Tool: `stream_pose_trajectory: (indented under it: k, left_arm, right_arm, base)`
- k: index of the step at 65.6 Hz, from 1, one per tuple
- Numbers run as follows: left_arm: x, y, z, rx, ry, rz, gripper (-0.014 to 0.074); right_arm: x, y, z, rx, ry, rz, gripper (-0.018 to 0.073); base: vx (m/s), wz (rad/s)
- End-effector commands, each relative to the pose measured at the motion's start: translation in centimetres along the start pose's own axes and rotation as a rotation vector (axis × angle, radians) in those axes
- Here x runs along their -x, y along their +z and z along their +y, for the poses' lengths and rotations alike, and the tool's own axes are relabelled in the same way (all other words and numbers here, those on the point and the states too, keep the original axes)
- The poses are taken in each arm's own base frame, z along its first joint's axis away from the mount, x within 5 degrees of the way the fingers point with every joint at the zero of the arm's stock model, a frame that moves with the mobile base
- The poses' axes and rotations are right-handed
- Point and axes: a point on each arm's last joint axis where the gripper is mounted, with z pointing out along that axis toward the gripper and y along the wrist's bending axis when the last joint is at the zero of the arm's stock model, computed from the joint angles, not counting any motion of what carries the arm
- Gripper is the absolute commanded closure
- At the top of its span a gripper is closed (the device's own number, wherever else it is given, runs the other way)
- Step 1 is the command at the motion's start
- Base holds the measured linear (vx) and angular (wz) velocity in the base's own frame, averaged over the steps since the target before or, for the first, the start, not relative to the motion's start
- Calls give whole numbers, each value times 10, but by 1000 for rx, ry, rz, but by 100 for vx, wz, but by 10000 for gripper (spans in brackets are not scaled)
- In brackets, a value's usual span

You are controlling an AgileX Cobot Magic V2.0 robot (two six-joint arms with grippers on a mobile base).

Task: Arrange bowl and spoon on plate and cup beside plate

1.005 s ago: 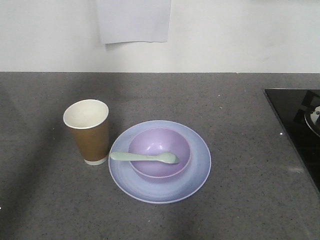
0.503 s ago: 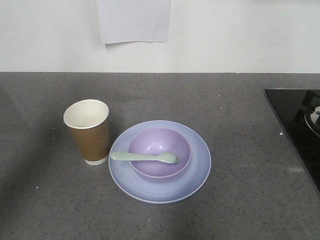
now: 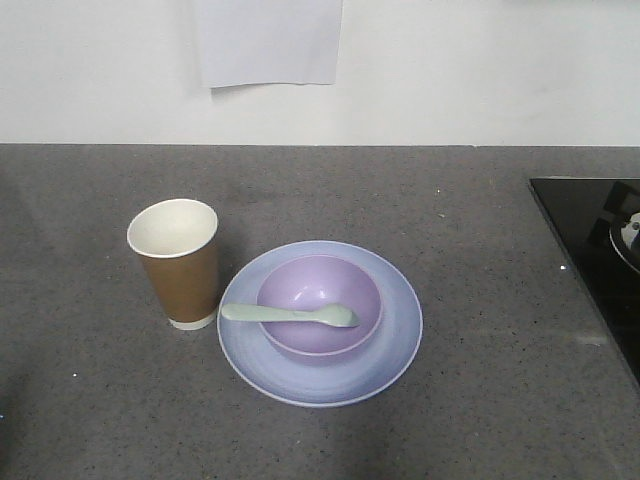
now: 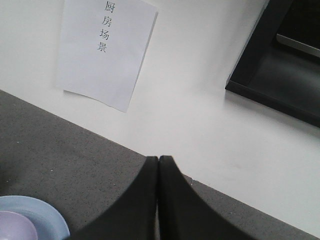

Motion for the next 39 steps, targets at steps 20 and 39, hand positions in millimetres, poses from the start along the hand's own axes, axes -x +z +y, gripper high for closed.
stream_pose_trajectory:
  k: [20,39]
  left_arm:
    - [-30,-3,1,-40,-91,-181,603]
    - [-30,-4,-6,-153,6,-176,603]
  right_arm:
    - [12,-8,-5,-28,-10,-100,570]
    - [12,-8,-5,-28,-10,-97,570]
  base:
    - [0,0]
    - [0,0]
